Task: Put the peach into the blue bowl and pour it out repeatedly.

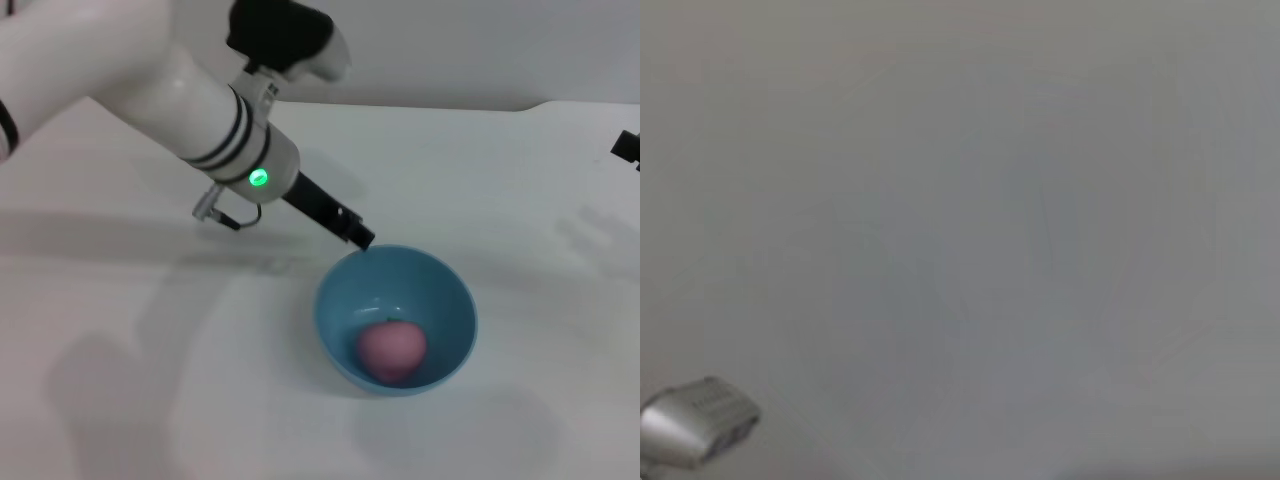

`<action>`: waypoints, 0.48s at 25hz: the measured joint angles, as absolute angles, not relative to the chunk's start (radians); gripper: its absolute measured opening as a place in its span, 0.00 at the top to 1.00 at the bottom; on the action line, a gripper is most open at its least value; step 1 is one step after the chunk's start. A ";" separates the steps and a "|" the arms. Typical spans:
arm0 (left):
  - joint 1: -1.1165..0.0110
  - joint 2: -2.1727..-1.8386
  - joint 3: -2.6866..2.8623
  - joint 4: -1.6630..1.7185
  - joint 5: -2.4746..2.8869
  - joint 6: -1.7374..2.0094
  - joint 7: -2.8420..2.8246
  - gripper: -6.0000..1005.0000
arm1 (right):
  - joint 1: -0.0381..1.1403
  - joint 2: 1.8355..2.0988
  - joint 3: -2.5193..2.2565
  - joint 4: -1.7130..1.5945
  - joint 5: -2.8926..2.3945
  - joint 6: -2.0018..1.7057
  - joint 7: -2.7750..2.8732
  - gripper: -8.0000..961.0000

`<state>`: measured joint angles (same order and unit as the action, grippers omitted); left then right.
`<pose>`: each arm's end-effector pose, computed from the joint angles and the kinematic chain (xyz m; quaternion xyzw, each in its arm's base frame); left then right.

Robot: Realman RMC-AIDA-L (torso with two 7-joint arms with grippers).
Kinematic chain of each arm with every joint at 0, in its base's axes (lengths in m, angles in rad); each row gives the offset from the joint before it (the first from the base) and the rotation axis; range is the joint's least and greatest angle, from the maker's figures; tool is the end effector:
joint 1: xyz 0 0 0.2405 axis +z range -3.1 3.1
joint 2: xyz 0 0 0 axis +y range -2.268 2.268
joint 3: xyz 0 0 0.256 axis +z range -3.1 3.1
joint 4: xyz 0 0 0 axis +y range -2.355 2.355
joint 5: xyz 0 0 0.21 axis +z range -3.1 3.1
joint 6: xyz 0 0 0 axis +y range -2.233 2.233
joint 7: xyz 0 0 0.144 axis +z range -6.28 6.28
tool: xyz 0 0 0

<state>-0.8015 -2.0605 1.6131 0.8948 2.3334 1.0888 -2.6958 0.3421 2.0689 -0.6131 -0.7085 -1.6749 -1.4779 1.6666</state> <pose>-0.1607 0.3912 -0.0810 -0.9093 -0.3685 0.0949 0.1687 0.3077 0.3152 0.0567 -0.7938 0.3995 0.3868 0.2463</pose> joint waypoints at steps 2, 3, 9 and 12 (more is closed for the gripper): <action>-0.794 -2.060 1.565 0.900 2.332 1.091 -2.673 0.58 | 0.342 2.069 -0.600 -0.697 -1.675 -1.473 1.666 0.35; -0.787 -2.060 1.533 0.903 2.333 1.090 -2.659 0.55 | 0.341 2.069 -0.589 -0.691 -1.674 -1.471 1.666 0.35; -0.697 -2.059 1.216 0.902 2.125 1.083 -2.456 0.44 | 0.348 2.068 -0.469 -0.619 -1.662 -1.467 1.663 0.35; -0.623 -2.059 1.042 0.834 1.845 1.085 -2.285 0.40 | 0.347 2.067 -0.395 -0.568 -1.637 -1.467 1.624 0.35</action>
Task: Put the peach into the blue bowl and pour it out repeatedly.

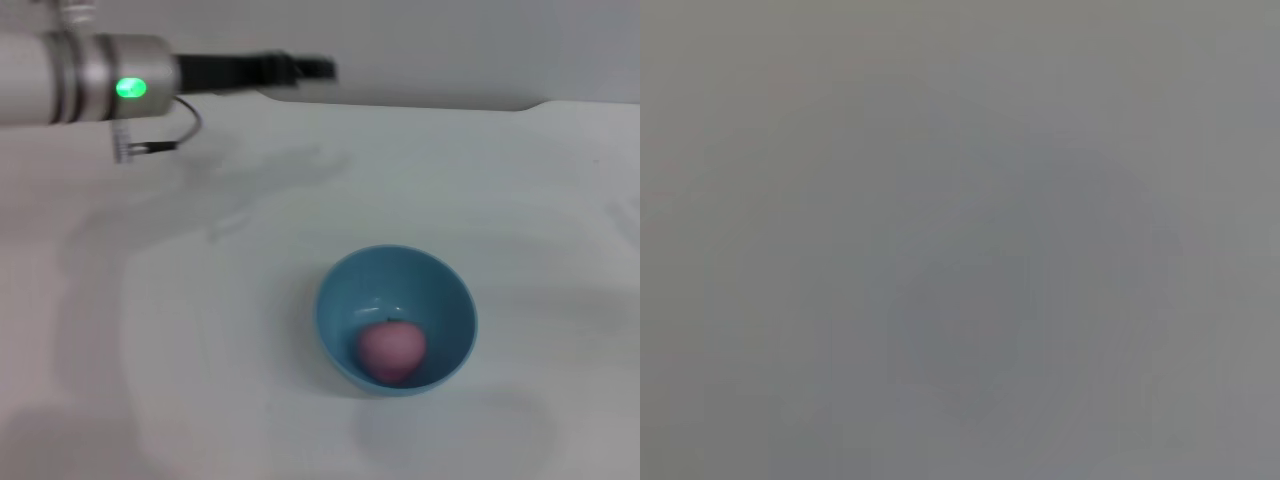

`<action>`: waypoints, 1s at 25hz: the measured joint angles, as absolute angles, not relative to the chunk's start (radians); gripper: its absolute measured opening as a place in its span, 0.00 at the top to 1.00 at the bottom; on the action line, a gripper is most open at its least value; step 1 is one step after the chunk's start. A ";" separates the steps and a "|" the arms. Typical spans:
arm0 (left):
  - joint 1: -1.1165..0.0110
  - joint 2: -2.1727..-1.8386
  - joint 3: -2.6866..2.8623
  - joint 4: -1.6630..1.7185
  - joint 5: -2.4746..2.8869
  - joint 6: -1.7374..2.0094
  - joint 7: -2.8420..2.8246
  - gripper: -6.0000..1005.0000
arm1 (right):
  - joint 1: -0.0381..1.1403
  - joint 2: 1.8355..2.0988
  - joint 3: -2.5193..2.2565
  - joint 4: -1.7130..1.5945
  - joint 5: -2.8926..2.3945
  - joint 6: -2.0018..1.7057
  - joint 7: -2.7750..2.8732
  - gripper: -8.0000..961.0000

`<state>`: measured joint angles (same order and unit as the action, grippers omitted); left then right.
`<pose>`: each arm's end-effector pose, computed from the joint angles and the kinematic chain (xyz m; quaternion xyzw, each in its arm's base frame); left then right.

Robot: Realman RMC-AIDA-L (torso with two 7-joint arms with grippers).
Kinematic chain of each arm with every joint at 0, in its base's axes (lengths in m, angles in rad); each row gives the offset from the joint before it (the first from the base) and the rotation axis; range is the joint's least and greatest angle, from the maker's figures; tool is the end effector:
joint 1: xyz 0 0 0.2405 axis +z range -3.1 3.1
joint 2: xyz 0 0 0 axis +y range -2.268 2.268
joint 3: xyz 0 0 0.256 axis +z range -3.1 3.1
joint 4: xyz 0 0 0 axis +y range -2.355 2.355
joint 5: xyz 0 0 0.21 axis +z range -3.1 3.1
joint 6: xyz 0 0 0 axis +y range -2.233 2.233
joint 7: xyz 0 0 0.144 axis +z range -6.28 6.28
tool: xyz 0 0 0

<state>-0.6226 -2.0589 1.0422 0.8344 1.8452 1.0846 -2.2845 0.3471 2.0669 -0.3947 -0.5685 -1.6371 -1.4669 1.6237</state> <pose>-0.2025 0.4152 0.0089 -0.8148 -0.4843 -0.2567 0.1888 0.3352 0.3078 0.0695 -0.7090 0.4408 0.4582 0.3051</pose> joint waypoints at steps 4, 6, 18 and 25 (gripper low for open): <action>-0.522 -2.055 0.855 0.652 1.408 1.149 -1.967 0.40 | 0.331 2.067 -0.314 -0.443 -1.486 -1.464 1.520 0.35; -0.484 -2.056 0.779 0.556 1.246 1.202 -1.823 0.40 | 0.323 2.067 -0.273 -0.365 -1.379 -1.461 1.452 0.35; -0.379 -2.072 0.670 0.134 0.978 1.384 -0.421 0.40 | 0.350 2.081 -0.200 0.029 -1.101 -1.465 0.199 0.35; -0.382 -2.073 0.523 -0.060 0.973 1.392 0.098 0.41 | 0.383 2.080 -0.153 0.182 -1.038 -1.485 -0.409 0.35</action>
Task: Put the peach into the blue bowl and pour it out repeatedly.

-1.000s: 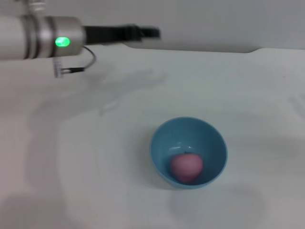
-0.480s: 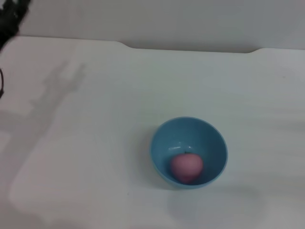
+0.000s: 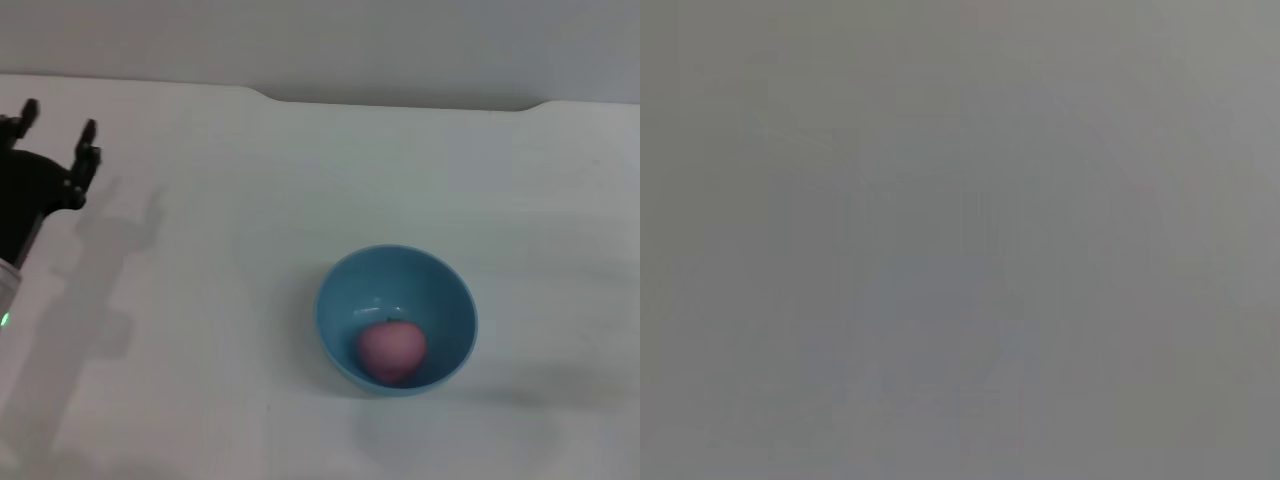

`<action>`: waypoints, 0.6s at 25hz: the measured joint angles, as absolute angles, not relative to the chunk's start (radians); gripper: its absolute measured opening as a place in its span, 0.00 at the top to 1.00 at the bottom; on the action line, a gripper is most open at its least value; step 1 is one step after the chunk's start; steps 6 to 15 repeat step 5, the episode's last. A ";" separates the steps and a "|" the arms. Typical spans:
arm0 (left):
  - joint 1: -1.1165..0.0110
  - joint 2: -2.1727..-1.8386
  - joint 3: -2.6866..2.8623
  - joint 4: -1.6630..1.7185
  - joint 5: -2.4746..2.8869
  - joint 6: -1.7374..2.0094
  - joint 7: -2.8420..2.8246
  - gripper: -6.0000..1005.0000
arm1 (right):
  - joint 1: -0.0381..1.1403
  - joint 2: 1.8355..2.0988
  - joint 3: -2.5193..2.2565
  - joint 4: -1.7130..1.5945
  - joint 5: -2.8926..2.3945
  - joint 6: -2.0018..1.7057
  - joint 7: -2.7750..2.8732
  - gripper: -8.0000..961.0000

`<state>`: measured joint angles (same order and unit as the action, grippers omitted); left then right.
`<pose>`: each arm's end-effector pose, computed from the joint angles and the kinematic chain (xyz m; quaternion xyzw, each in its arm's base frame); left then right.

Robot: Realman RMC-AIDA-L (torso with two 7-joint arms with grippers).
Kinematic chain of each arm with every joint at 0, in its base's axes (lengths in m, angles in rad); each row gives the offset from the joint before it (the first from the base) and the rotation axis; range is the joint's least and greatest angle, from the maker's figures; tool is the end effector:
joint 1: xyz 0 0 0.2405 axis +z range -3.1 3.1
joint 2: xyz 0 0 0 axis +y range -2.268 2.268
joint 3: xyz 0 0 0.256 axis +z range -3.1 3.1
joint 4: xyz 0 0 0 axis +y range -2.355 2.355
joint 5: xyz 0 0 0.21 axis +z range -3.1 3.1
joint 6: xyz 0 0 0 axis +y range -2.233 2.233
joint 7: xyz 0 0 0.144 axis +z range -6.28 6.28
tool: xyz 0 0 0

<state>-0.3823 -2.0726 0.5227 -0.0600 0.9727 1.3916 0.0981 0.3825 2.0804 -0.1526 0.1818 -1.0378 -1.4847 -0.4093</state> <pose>-0.3527 0.2864 0.0004 -0.7153 -0.1052 -0.2110 0.6578 0.3533 0.2790 0.0133 -0.6197 0.0883 0.1451 0.7663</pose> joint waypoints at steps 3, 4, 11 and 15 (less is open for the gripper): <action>-0.375 -2.071 0.474 -0.087 0.976 1.402 0.085 0.41 | 0.384 2.079 -0.152 0.183 -1.038 -1.481 -0.395 0.35; -0.375 -2.071 0.470 -0.092 0.976 1.402 0.081 0.41 | 0.384 2.079 -0.152 0.183 -1.038 -1.480 -0.380 0.35; -0.374 -2.071 0.465 -0.099 0.976 1.403 0.077 0.41 | 0.384 2.079 -0.152 0.183 -1.039 -1.479 -0.367 0.35; -0.374 -2.071 0.465 -0.099 0.976 1.403 0.077 0.41 | 0.384 2.079 -0.152 0.183 -1.039 -1.479 -0.367 0.35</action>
